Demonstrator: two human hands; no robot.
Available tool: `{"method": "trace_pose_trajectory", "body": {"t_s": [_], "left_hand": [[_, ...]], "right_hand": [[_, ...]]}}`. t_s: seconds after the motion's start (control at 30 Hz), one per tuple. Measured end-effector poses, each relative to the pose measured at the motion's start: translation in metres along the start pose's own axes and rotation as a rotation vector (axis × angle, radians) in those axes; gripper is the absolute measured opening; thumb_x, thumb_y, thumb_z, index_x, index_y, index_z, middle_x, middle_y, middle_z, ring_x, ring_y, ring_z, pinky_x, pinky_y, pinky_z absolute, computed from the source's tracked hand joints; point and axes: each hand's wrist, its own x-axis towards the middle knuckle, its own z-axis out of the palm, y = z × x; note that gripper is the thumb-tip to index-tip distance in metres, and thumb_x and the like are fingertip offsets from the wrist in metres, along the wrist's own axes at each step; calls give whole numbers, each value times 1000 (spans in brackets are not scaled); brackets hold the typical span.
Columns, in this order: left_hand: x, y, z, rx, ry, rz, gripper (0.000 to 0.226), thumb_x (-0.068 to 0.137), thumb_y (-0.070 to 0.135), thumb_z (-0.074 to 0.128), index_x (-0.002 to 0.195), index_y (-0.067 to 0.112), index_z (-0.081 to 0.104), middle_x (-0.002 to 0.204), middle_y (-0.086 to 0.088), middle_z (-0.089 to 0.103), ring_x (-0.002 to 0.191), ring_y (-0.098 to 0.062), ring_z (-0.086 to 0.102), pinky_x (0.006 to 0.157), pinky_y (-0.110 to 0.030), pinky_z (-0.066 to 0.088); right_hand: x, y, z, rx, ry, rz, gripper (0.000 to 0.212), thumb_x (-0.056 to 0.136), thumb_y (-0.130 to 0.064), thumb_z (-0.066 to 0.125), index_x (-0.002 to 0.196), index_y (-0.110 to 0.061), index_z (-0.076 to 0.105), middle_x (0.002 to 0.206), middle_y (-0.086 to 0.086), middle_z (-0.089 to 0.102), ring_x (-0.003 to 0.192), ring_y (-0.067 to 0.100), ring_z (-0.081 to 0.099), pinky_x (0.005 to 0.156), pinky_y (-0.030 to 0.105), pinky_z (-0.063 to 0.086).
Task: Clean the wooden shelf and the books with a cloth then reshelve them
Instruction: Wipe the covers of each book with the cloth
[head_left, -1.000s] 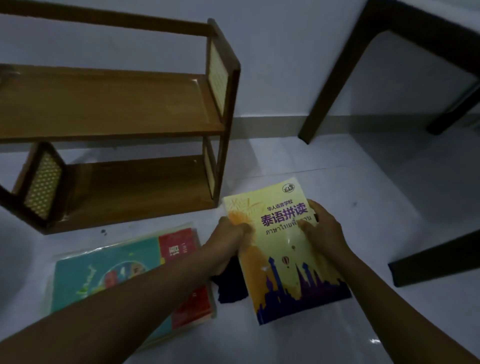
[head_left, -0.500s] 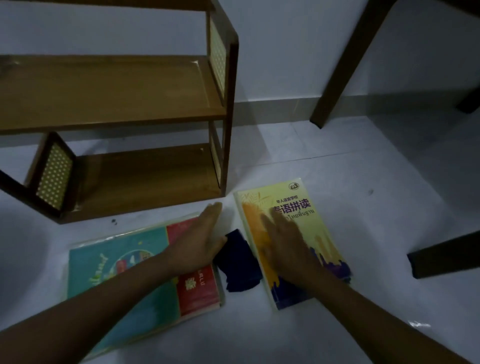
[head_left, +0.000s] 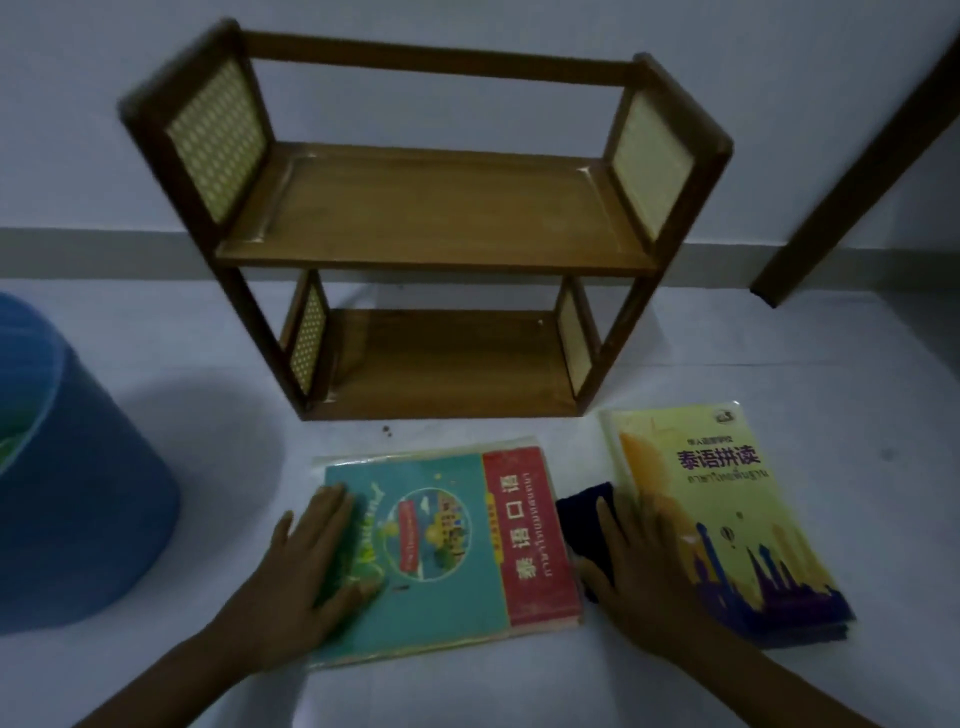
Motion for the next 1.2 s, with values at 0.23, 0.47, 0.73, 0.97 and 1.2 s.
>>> {"method": "trace_pose_trajectory", "body": {"t_s": [0.23, 0.47, 0.73, 0.97, 1.2], "left_hand": [[-20, -30, -7, 140, -79, 97, 121, 67, 90, 42, 146, 25, -22, 151, 9, -34, 139, -3, -32, 114, -32, -22], [-13, -42, -6, 175, -84, 106, 131, 62, 92, 45, 147, 19, -22, 153, 3, -32, 139, -7, -33, 116, -40, -20], [-11, -39, -3, 188, -93, 121, 135, 60, 92, 47, 146, 17, -25, 154, 1, -31, 141, -11, -31, 117, -45, -16], [-14, -41, -4, 92, -80, 117, 135, 61, 88, 54, 146, 22, -27, 159, 1, -19, 145, -13, -22, 118, -47, -13], [-18, -50, -3, 61, -9, 120, 143, 56, 88, 59, 148, 14, -22, 161, -2, 0, 148, -16, -4, 118, -52, -8]], "right_hand": [[22, -32, -18, 266, 181, -88, 33, 86, -6, 52, 117, -9, 61, 113, 9, 64, 111, 12, 60, 90, 38, 46], [39, -102, -63, 585, 353, -211, 42, 88, -10, 44, 128, -18, 49, 116, -7, 52, 105, -10, 47, 84, 5, 36], [-26, -195, 15, 132, 69, -746, 59, 77, -26, 58, 134, -33, 43, 140, 2, 47, 115, 33, 52, 94, 50, 48], [77, -208, -16, 92, 78, -432, 62, 84, -22, 60, 139, -35, 34, 152, 0, 28, 129, 34, 33, 104, 49, 30], [13, -254, 11, 19, 59, -847, 65, 76, -28, 69, 135, -25, 40, 143, 6, 40, 112, 38, 45, 99, 56, 37]]}}
